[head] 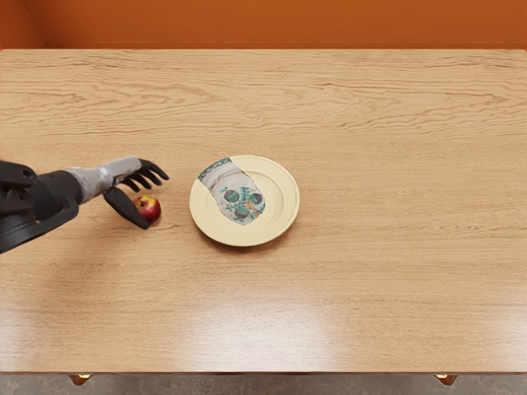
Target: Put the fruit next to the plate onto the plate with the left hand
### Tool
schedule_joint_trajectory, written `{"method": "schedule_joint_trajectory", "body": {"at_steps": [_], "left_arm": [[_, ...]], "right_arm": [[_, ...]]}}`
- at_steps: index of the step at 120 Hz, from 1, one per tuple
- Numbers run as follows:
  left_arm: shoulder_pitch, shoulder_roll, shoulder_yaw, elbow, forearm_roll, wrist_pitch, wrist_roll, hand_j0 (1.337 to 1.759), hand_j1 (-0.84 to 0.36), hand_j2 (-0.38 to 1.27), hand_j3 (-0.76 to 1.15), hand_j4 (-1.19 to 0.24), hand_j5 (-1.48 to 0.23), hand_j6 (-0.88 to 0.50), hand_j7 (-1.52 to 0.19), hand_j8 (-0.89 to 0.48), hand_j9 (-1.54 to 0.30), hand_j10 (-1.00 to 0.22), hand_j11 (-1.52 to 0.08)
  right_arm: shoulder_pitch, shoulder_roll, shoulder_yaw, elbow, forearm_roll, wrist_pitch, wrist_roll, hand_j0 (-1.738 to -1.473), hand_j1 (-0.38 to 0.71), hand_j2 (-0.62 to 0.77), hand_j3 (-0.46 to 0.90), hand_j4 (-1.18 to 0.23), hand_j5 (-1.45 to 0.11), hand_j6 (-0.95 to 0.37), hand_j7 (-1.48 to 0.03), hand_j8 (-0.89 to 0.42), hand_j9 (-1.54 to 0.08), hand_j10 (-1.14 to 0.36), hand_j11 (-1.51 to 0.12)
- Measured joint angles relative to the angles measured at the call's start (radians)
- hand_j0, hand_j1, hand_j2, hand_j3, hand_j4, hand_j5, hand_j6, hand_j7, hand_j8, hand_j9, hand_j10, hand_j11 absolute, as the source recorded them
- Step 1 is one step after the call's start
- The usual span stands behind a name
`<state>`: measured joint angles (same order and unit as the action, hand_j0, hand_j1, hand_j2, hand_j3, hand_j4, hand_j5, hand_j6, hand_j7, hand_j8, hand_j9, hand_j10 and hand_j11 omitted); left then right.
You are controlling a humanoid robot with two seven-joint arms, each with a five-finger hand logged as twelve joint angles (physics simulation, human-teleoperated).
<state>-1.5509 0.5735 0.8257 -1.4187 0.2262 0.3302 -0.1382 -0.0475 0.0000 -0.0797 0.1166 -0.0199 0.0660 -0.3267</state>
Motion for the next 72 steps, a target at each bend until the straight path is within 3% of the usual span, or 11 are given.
{"method": "schedule_joint_trajectory", "body": {"at_steps": [52, 72], "left_arm": [[0.027, -0.026, -0.002, 0.019, -0.011, 0.032, 0.001, 1.658, -0.24, 0.13, 0.0, -0.51, -0.66, -0.51, -0.66, -0.51, -0.66, -0.51, -0.66], [0.026, -0.021, 0.0, 0.02, -0.012, 0.031, 0.002, 1.657, -0.27, 0.2, 0.0, -0.57, -0.75, -0.49, -0.75, -0.47, -0.75, -0.57, -0.75]], "right_arm": [[0.0, 0.0, 0.0, 0.0, 0.0, 0.0, 0.0, -1.658, -0.35, 0.0, 0.0, 0.0, 0.0, 0.0, 0.0, 0.0, 0.0, 0.0, 0.0], [0.0, 0.0, 0.0, 0.0, 0.0, 0.0, 0.0, -1.658, -0.35, 0.0, 0.0, 0.0, 0.0, 0.0, 0.0, 0.0, 0.0, 0.0, 0.0]]}}
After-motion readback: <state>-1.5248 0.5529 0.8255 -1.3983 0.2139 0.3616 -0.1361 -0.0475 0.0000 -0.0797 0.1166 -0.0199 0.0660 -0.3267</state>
